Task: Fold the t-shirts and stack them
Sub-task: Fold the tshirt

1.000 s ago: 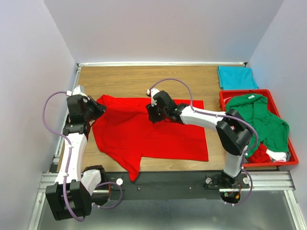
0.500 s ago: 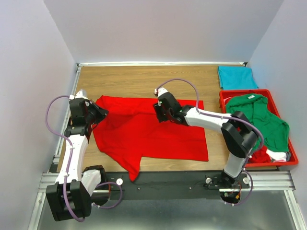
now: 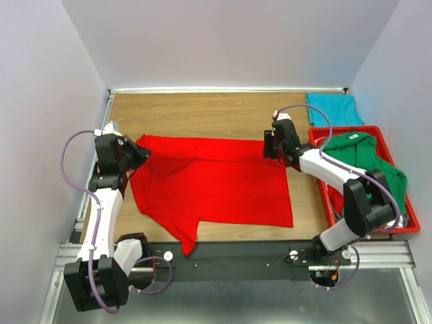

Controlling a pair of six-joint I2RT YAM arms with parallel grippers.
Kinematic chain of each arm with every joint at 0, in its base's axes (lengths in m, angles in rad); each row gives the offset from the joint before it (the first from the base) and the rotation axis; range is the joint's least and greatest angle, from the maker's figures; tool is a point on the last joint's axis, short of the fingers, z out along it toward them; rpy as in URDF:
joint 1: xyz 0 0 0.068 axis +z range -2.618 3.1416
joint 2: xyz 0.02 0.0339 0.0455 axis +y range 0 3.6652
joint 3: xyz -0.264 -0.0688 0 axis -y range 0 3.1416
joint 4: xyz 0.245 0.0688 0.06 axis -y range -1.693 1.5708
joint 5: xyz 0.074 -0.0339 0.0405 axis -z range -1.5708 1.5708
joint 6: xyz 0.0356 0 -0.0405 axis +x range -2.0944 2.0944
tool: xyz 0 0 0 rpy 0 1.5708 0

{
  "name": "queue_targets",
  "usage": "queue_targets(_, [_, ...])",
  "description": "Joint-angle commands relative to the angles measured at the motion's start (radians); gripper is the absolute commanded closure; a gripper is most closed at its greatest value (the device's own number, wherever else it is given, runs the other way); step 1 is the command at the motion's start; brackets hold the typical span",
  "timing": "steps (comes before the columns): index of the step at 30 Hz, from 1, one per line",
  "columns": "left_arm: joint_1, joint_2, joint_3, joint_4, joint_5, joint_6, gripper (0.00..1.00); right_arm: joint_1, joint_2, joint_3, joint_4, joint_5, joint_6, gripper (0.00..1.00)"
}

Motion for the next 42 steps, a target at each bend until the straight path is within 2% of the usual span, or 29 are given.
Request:
queue_targets(1, [-0.003, -0.043, 0.009, -0.030, 0.027, -0.022, 1.00, 0.007, -0.001, 0.005, -0.018, -0.065, 0.037, 0.49])
queue_targets(9, [-0.004, -0.083, -0.049, -0.055, 0.015, -0.017, 1.00, 0.007, 0.028, 0.025, -0.015, -0.185, 0.034, 0.49])
queue_targets(11, [-0.004, -0.085, -0.069, -0.052, 0.015, -0.016, 1.00, 0.009, 0.037, 0.030, -0.015, -0.266, 0.018, 0.49])
queue_targets(19, [-0.004, -0.053, -0.161, 0.017, -0.081, 0.020, 1.00, 0.127, 0.103, 0.080, -0.012, -0.300, -0.042, 0.49])
queue_targets(23, [-0.004, 0.013, -0.163, 0.083, -0.114, 0.027, 1.00, 0.185, 0.146, 0.129, -0.010, -0.302, -0.059, 0.49])
queue_targets(27, [-0.006, 0.175, -0.108, 0.140, -0.160, 0.066, 1.00, 0.239, 0.200, 0.194, -0.007, -0.317, -0.093, 0.49])
queue_targets(33, [-0.004, 0.404, 0.030, 0.172, -0.229, 0.167, 1.00, 0.311, 0.299, 0.309, 0.013, -0.374, -0.150, 0.54])
queue_targets(42, [-0.004, 0.602, 0.199, 0.168, -0.255, 0.228, 1.00, 0.438, 0.496, 0.514, 0.057, -0.424, -0.203, 0.55])
